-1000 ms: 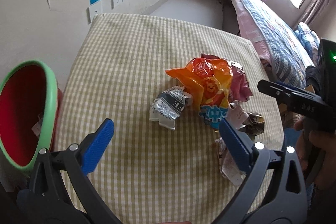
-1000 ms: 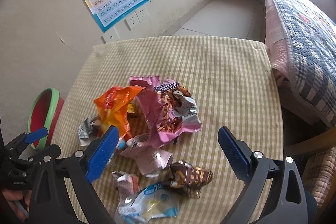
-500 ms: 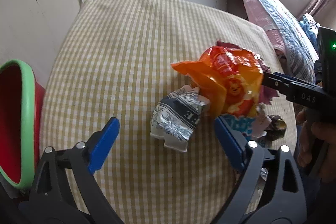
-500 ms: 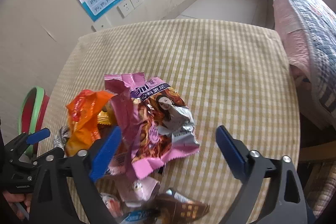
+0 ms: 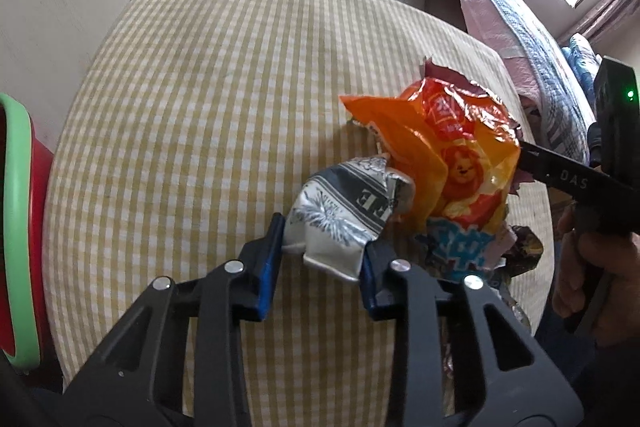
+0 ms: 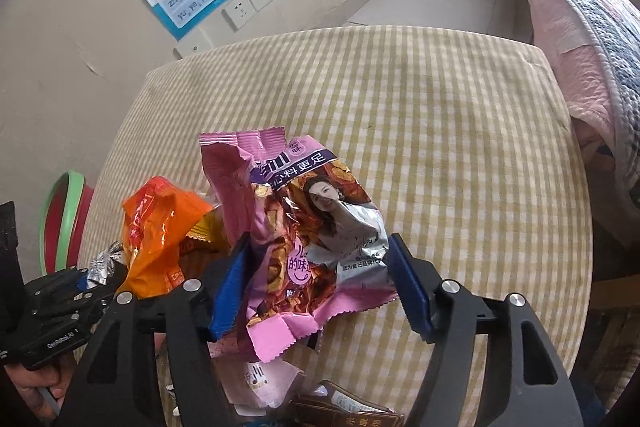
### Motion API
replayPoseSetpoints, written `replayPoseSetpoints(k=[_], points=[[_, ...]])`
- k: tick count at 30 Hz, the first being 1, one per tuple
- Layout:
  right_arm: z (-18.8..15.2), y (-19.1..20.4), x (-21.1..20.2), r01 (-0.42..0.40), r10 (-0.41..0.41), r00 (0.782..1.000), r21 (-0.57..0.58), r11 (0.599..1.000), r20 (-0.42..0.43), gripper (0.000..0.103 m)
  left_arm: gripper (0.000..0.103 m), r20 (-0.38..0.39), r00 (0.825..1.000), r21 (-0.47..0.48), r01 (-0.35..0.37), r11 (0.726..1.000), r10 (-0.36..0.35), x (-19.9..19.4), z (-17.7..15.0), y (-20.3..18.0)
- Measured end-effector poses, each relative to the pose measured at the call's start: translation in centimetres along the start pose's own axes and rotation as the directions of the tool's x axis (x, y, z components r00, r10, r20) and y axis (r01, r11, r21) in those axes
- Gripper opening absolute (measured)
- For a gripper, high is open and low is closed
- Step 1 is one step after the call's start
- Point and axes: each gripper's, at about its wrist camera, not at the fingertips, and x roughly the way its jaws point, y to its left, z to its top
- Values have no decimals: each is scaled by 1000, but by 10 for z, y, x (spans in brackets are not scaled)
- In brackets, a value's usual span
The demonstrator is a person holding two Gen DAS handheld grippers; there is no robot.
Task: Collect trash
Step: 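Grasp the silver crumpled wrapper with the left tool while the right tool grasps the pink snack bag, then carry the silver wrapper with the left tool while the right tool carries the pink bag over the bin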
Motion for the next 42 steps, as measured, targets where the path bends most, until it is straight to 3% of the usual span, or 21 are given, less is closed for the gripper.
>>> replayPoseSetpoints(k=[21, 30, 42], points=[[-13, 9, -80, 42, -44, 989, 16, 999, 138, 64, 30, 135, 991, -25, -16, 1000, 19, -77, -25, -2], [-31, 39, -105, 34, -31, 986, -20, 999, 164, 64, 30, 204, 978, -62, -28, 998, 40, -114, -39, 11], [-41, 110, -106, -10, 31, 987, -133, 991, 160, 64, 30, 263, 961, -137, -51, 989, 85, -155, -64, 53]])
